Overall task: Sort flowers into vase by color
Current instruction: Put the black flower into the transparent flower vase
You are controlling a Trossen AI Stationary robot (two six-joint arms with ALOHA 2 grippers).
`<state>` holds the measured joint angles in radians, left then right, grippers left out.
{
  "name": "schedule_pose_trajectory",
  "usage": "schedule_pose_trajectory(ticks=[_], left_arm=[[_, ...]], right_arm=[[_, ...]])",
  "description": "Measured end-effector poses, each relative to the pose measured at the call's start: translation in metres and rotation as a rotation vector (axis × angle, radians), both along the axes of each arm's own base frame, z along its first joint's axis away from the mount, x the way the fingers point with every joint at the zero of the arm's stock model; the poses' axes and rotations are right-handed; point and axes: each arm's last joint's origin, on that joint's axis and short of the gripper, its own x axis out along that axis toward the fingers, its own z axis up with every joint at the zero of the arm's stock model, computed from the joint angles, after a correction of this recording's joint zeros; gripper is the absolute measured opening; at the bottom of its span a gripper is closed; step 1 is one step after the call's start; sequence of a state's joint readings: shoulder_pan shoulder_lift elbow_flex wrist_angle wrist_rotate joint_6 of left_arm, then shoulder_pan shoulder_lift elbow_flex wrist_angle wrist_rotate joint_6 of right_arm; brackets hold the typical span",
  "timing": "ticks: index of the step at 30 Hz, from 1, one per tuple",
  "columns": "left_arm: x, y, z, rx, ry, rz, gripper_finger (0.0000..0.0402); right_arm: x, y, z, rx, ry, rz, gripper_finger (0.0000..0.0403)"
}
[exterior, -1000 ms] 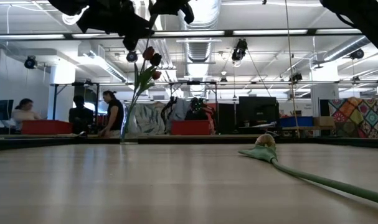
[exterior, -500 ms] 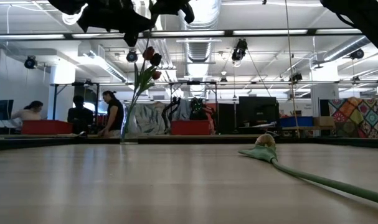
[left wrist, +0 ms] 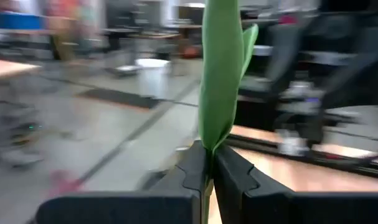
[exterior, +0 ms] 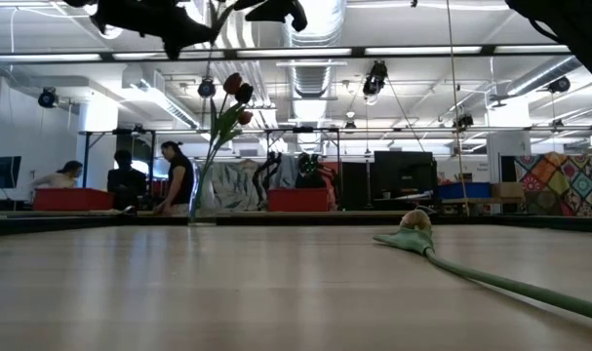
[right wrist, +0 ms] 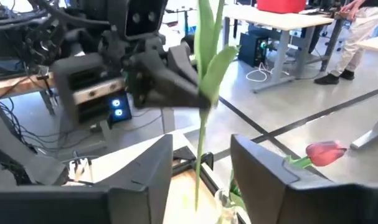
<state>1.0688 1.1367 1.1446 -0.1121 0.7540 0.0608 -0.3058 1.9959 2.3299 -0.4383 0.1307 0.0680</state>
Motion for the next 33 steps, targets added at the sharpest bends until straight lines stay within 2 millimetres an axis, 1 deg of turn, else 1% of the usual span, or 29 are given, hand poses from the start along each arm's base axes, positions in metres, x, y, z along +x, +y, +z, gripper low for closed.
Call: schedule_pose_trajectory(ticks=[3, 7, 12, 15, 18, 26, 31, 33], left_arm=[[-0.015, 0.001, 0.002, 0.048, 0.040, 0.163, 0.0001], [-0.023, 0.010, -0.001, 0.095, 0.061, 0.287, 0.0000], [-0.020, 0.024, -0.016, 0.124, -0.018, 0.307, 0.0000], [-0.017, 0.029, -0.026, 0.083, -0.050, 0.284, 0.0000], [-0.016, 0.031, -0.039, 0.048, -0.048, 0.283, 0.0000], [-0.015, 0.033, -0.067, 0.022, -0.054, 0.293, 0.0000], [-0.015, 0.037, -0.094, -0.032, -0.093, 0.302, 0.0000], [-0.016, 0.038, -0.102, -0.050, -0.101, 0.305, 0.0003]], right_arm=[[-0.002, 0.001, 0.003, -0.016, 0.003, 0.002, 0.0172], [-0.004, 0.001, 0.006, -0.020, -0.003, 0.003, 0.0180], [-0.005, 0.001, 0.005, -0.025, 0.004, 0.004, 0.0175], [-0.005, 0.001, 0.005, -0.015, 0.006, 0.002, 0.0173], [-0.005, 0.001, 0.004, -0.012, 0.013, 0.002, 0.0171], [-0.005, 0.001, 0.004, -0.005, 0.015, 0.001, 0.0169], [-0.005, 0.001, 0.003, -0.003, 0.019, 0.001, 0.0166], [-0.005, 0.001, 0.003, -0.002, 0.020, 0.000, 0.0166]])
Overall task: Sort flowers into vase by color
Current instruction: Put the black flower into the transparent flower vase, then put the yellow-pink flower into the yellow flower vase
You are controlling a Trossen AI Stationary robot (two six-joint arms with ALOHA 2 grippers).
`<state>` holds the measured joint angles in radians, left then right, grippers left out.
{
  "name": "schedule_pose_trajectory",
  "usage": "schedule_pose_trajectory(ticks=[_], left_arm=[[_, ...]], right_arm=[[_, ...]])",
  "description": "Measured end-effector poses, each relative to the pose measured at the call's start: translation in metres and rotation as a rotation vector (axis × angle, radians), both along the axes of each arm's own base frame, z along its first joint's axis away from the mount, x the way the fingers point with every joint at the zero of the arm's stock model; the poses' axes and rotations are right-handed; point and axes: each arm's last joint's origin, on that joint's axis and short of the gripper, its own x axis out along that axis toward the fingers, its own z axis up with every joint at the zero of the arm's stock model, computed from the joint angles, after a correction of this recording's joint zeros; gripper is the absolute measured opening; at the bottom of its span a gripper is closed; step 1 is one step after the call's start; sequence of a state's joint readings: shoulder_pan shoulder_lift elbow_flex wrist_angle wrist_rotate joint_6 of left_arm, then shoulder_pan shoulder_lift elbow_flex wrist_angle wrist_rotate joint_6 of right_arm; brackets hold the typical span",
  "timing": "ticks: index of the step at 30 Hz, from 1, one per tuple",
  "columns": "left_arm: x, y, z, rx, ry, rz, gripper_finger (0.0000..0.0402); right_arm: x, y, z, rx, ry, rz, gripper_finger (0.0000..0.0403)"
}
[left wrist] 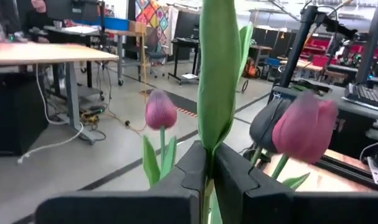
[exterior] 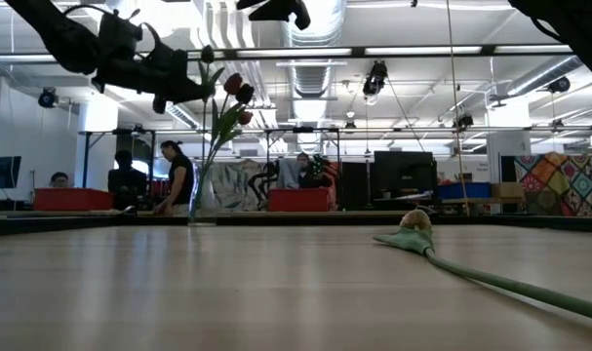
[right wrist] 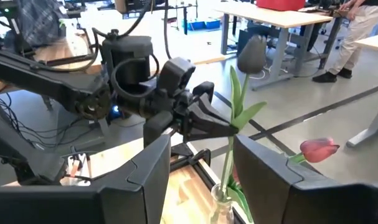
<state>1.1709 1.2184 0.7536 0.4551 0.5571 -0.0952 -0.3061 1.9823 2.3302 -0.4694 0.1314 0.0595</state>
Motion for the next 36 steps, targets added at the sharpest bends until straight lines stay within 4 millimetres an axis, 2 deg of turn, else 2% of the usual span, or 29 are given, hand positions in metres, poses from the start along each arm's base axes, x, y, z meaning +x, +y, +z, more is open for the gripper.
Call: schedule_pose_trajectory(ticks=[4, 14, 20, 24, 28, 32, 36], left_arm=[[0.000, 0.000, -0.007, -0.021, 0.007, 0.000, 0.0027], [-0.001, -0.003, -0.007, -0.053, 0.025, -0.009, 0.0109], [-0.003, -0.007, -0.010, -0.092, 0.049, -0.010, 0.0135], [-0.007, -0.017, -0.002, -0.062, 0.072, -0.013, 0.0139], [-0.014, -0.034, 0.010, -0.044, 0.075, -0.013, 0.0139], [-0.022, -0.052, 0.021, -0.033, 0.071, -0.011, 0.0139], [-0.030, -0.070, 0.032, -0.004, 0.058, -0.006, 0.0139]], right_arm=[[0.000, 0.000, -0.001, 0.023, 0.005, -0.004, 0.0166], [-0.004, 0.001, -0.012, 0.115, 0.098, -0.022, 0.0154], [-0.009, 0.004, -0.016, 0.151, 0.162, -0.027, 0.0136], [-0.023, 0.009, -0.012, 0.224, 0.206, -0.051, 0.0120], [-0.046, 0.016, -0.008, 0.369, 0.288, -0.089, 0.0097], [-0.067, 0.026, -0.021, 0.621, 0.462, -0.151, 0.0072], [-0.079, 0.044, -0.039, 0.758, 0.684, -0.183, 0.0058]])
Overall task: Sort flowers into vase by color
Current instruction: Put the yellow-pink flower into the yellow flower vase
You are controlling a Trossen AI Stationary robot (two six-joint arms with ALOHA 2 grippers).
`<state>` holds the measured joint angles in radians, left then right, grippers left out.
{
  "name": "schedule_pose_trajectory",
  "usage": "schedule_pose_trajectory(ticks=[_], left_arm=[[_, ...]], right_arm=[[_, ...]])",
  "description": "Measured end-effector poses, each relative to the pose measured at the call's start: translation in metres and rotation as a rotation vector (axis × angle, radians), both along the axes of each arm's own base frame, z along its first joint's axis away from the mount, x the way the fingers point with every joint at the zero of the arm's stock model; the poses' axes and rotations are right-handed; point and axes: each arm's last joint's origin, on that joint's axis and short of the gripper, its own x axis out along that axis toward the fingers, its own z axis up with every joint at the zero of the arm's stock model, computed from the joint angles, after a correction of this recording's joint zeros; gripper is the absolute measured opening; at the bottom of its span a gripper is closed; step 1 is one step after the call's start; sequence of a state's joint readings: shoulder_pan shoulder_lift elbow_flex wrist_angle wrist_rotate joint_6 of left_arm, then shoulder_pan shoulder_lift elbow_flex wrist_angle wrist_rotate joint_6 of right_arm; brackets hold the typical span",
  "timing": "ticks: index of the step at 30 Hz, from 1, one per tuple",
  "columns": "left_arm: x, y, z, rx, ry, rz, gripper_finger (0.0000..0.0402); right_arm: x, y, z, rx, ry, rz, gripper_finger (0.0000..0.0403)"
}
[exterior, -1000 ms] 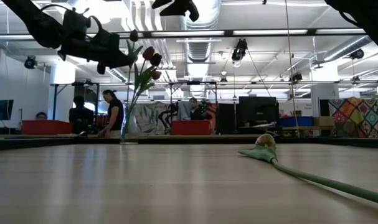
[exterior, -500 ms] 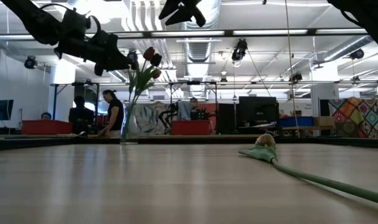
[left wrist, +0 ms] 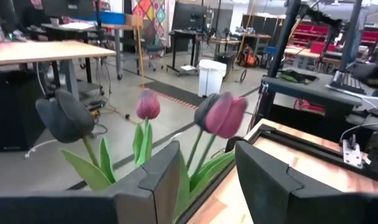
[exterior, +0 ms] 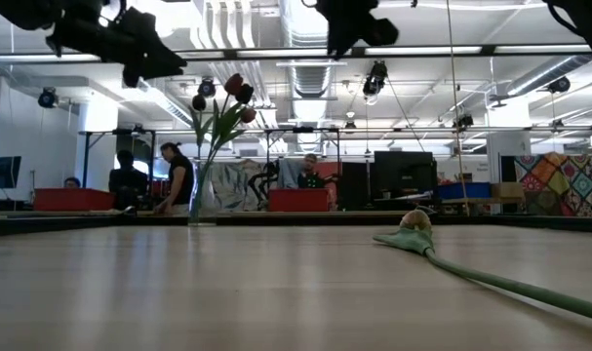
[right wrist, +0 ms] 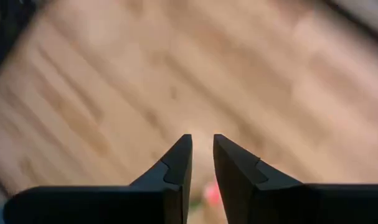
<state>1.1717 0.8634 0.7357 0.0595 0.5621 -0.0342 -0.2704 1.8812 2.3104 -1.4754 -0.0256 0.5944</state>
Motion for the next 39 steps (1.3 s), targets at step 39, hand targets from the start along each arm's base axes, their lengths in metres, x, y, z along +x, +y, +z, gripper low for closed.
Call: schedule_pose_trajectory(ticks=[39], left_arm=[[-0.012, -0.029, 0.004, -0.040, 0.018, -0.006, 0.0125]], right_arm=[[-0.048, 0.096, -0.193, 0.603, 0.208, -0.493, 0.0148]])
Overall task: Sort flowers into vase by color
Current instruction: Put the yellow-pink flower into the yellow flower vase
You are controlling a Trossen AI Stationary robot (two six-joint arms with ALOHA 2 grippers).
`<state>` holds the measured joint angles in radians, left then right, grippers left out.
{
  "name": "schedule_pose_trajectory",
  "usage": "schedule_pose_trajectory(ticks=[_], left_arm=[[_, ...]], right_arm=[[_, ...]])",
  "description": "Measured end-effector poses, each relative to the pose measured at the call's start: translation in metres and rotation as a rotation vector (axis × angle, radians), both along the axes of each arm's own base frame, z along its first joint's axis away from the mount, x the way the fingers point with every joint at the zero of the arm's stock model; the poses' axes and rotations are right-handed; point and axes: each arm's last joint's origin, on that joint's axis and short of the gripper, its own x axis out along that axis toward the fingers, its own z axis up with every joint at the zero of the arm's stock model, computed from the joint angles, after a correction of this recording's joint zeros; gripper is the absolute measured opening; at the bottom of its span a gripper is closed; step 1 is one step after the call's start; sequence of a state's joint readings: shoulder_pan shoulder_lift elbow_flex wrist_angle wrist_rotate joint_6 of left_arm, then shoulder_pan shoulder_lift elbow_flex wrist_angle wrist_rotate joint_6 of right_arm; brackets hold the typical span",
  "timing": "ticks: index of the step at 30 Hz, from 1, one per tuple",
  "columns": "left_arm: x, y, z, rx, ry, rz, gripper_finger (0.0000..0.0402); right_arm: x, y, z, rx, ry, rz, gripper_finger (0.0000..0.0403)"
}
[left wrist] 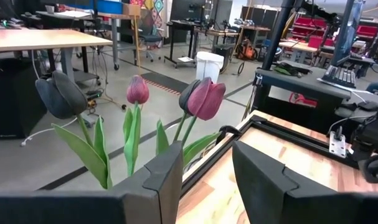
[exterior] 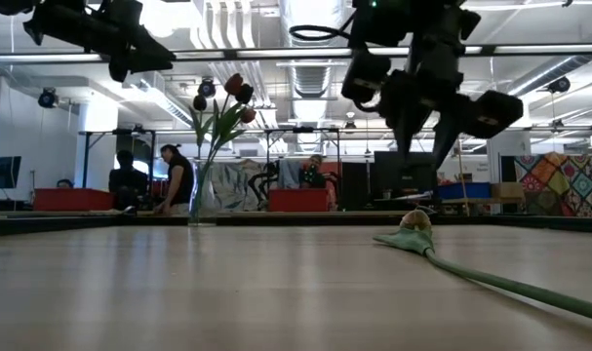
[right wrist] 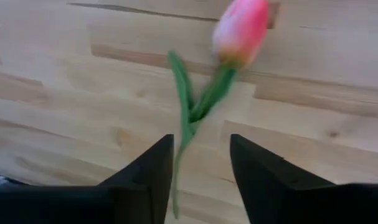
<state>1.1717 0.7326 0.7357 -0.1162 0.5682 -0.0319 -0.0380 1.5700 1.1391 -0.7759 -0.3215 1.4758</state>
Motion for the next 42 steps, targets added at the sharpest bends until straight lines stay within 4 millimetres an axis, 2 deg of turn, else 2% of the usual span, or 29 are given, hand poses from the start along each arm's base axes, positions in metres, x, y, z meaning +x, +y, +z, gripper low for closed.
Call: schedule_pose_trajectory(ticks=[4, 11, 18, 28, 34, 36, 42], left_arm=[[0.000, 0.000, 0.000, -0.004, 0.002, 0.000, 0.0125], [0.000, 0.000, 0.000, -0.006, 0.002, -0.001, 0.0125], [0.000, 0.000, -0.001, -0.016, 0.004, 0.000, 0.0125], [0.000, 0.001, -0.003, -0.031, 0.011, 0.006, 0.0125], [0.000, 0.002, -0.003, -0.034, 0.012, 0.007, 0.0125], [0.000, 0.001, -0.003, -0.039, 0.009, 0.008, 0.0125], [0.000, 0.002, -0.003, -0.040, 0.008, 0.010, 0.0125]], right_arm=[[0.003, 0.000, -0.015, 0.013, 0.009, -0.043, 0.0168], [0.009, 0.007, -0.040, 0.014, 0.089, -0.044, 0.0165], [0.019, 0.010, -0.062, -0.009, 0.152, -0.035, 0.0146], [0.029, 0.009, -0.077, -0.025, 0.146, -0.011, 0.0098], [0.028, 0.006, -0.065, -0.155, 0.091, -0.008, 0.0032], [0.026, 0.003, -0.053, -0.215, 0.060, -0.030, 0.0016], [0.008, -0.002, -0.007, -0.357, -0.035, -0.056, 0.0014]])
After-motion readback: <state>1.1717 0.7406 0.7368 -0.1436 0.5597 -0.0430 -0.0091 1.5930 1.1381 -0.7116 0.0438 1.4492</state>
